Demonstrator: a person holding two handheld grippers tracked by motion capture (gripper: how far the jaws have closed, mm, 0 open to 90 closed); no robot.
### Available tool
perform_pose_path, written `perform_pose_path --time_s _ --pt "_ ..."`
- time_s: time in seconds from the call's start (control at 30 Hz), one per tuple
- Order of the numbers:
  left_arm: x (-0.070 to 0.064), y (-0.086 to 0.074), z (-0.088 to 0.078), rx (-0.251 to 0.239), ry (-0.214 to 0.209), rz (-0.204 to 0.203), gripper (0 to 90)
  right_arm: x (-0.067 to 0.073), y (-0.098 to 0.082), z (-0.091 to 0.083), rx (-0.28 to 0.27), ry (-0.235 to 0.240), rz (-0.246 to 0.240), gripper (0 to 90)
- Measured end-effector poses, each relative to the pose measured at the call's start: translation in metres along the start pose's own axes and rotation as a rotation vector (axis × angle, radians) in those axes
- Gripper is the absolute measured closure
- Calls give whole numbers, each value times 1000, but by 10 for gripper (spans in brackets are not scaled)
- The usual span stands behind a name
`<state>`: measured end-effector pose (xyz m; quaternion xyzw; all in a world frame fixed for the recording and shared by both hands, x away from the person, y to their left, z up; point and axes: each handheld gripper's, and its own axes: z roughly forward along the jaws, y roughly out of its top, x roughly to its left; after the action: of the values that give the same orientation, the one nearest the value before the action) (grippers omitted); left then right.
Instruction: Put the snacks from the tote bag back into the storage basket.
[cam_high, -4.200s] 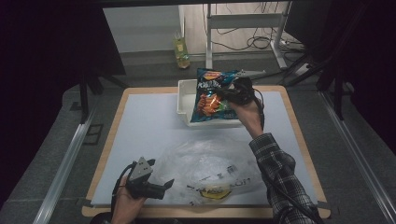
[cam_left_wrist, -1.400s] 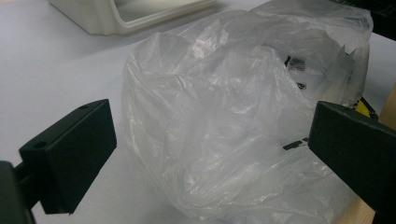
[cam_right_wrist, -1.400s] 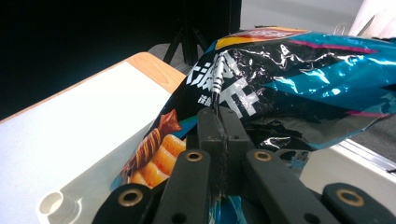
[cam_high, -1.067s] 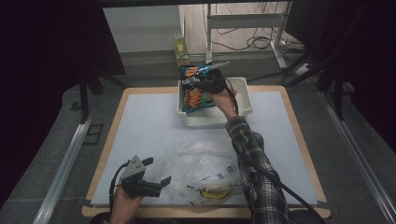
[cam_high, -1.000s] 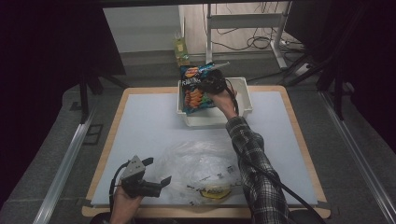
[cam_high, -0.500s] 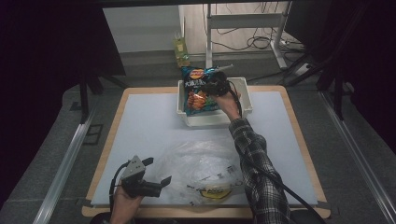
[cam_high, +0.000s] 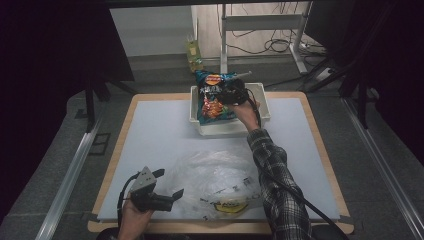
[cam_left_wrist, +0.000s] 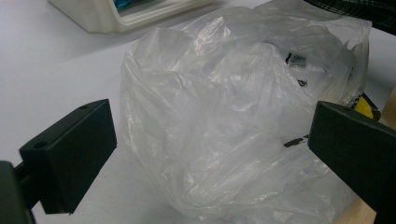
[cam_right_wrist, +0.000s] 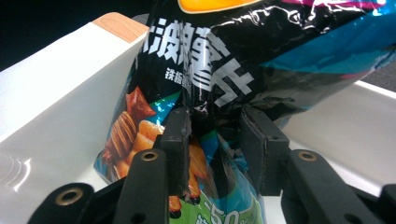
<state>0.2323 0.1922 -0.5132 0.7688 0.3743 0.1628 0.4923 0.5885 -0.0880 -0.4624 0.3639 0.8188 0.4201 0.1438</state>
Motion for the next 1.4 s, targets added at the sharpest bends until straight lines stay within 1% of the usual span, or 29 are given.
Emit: perform_pose_path --time_s 0.2,0.23,0.33,0.37,0.43,0.63,0.77,0.83,0.9,1.03,1.1,1.13,1.3,1.4 --pt "0 0 0 1 2 1 9 2 -1 2 22 -23 -10 553" --pt "0 0 0 1 2 1 9 2 -1 3 30 -29 -1 530" --pt "0 0 0 2 1 2 9 2 -1 3 34 -30 -2 517" --pt "0 0 0 3 1 2 9 1 -2 5 43 -27 -3 484" --pt "0 0 0 2 1 2 9 0 -3 7 67 -27 14 459" --pt "0 0 1 3 2 2 9 1 -3 6 69 -33 3 451" --pt "0 0 0 0 3 1 9 2 -1 4 64 -35 -3 428" --pt "0 0 0 -2 4 0 9 2 -1 2 65 -30 -2 427" --pt "0 0 0 -4 4 0 9 1 -1 1 63 -24 -1 407" --pt "-1 0 0 -2 5 3 9 2 0 -2 63 -27 -5 386" --pt "-1 0 0 -1 4 2 9 3 2 -5 64 -22 -20 364" --pt "-1 0 0 0 5 3 9 3 2 -5 64 -22 -20 364" --pt "-1 0 0 1 6 5 9 7 4 -9 72 -41 -51 317" --pt "-1 0 0 1 6 7 9 7 4 -11 68 -39 -50 308"
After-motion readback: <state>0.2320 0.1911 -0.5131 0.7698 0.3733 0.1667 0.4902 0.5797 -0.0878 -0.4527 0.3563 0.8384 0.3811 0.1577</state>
